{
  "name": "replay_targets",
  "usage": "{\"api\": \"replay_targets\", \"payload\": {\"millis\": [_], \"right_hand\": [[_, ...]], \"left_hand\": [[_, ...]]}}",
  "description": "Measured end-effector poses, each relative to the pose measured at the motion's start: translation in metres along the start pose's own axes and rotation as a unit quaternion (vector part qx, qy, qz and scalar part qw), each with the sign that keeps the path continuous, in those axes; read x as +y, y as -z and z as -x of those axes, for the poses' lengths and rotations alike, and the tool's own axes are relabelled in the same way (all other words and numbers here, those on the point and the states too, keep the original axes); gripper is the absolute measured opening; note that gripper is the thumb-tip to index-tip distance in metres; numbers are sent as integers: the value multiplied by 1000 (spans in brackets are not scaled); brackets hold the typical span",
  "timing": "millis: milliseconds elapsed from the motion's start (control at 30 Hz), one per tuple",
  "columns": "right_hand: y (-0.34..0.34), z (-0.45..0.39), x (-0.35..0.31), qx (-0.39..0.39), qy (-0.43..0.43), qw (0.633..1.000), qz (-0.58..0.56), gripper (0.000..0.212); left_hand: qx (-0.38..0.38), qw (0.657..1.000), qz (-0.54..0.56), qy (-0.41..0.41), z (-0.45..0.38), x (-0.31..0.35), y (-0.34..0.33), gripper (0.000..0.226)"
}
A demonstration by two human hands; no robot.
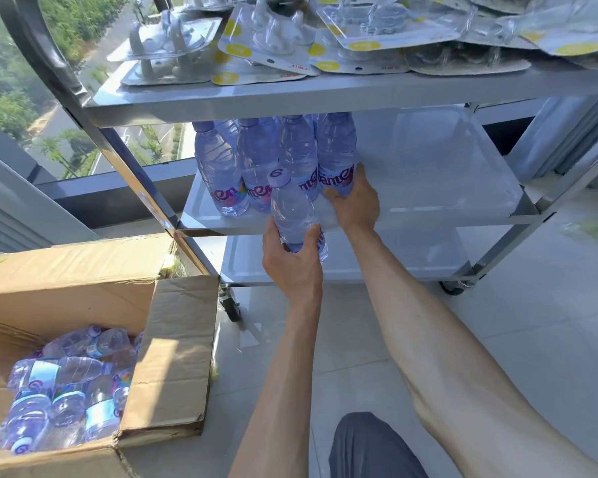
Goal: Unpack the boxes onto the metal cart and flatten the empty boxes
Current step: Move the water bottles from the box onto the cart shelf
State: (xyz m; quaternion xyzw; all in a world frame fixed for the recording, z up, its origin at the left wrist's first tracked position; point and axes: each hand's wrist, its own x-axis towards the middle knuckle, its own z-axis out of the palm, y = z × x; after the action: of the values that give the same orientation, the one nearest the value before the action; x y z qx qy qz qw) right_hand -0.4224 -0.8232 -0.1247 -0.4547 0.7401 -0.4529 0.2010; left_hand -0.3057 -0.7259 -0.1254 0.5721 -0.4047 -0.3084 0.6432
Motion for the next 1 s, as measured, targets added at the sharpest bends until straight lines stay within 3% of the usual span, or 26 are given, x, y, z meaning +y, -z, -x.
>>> {"api": "replay_targets", "payload": {"millis": [133, 267, 367, 467, 600, 700, 800, 1000], "right_hand": [[25, 29, 4, 43, 4, 988, -150, 51], [49, 66, 16, -37, 58, 974, -217, 55], [62, 74, 10, -111, 90, 968, -208, 48], [73, 75, -1, -141, 81, 967, -194, 54], [82, 69, -4, -21, 29, 992, -119, 53], [84, 60, 1, 68, -17, 994, -84, 54], [79, 42, 1, 106, -52, 990, -75, 59], [62, 9, -8, 133, -71, 988, -45, 63]], "left_hand": [[-45, 999, 19, -3, -7, 30, 0, 49], [-129, 991, 23, -35, -17, 59, -6, 44], [-200, 978, 0, -55, -20, 71, -13, 48], [-252, 965, -10, -74, -13, 78, -20, 50], [-295, 953, -22, -68, -13, 80, -38, 62], [-224, 974, -33, 7, -12, 72, -51, 39], [-174, 976, -124, -41, -15, 51, -60, 24], [-227, 906, -330, -136, -28, 8, -71, 31]]}}
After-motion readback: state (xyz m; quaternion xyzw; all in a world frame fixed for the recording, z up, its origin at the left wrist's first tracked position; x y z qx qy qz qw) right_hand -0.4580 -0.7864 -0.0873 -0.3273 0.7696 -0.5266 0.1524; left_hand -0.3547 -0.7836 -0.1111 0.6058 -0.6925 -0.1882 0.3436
